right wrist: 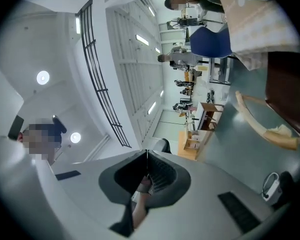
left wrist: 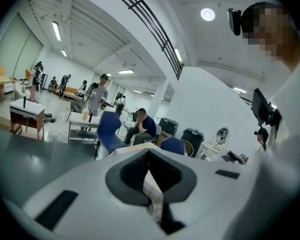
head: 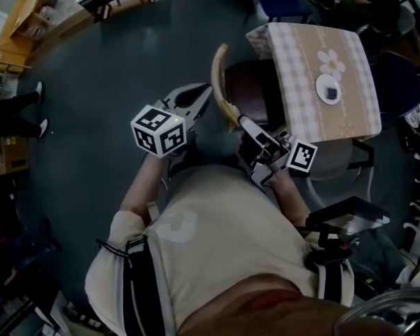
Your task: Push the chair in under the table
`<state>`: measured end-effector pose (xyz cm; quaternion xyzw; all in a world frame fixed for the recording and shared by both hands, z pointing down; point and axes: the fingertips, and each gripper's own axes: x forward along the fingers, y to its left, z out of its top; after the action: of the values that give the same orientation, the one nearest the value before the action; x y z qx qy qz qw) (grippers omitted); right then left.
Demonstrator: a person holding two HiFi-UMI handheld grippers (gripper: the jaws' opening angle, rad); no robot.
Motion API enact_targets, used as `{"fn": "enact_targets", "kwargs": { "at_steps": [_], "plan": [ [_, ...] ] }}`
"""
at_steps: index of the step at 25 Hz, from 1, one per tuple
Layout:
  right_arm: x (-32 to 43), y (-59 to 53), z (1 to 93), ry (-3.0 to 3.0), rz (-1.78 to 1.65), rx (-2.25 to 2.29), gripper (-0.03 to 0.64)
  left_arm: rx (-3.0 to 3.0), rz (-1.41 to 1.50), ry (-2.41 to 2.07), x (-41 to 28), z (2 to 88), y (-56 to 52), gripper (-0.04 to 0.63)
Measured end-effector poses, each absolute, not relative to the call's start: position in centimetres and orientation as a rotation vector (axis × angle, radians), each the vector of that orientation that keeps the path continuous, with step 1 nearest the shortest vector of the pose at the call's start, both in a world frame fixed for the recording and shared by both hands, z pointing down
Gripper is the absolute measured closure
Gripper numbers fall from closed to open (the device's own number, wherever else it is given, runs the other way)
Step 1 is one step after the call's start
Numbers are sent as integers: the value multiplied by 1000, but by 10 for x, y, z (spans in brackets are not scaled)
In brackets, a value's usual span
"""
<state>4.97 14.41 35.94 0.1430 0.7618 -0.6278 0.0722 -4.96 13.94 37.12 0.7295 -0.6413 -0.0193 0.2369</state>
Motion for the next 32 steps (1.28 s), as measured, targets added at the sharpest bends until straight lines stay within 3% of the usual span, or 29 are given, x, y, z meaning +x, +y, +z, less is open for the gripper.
{"fn": "enact_targets", "kwargs": {
  "at_steps": [8,21,32],
  "plan": [
    [11,160,359,2232,-1948,527,604,1933,-131,-1882,-95,363,176,588],
    [-135,235,352,2326,-1973,712,604,1847,-341,-1973,-244,344,258,588],
    [-247,304,342,2416,-1948,886,604,1825,-333,-2070,-334,333,336,588]
  ]
}}
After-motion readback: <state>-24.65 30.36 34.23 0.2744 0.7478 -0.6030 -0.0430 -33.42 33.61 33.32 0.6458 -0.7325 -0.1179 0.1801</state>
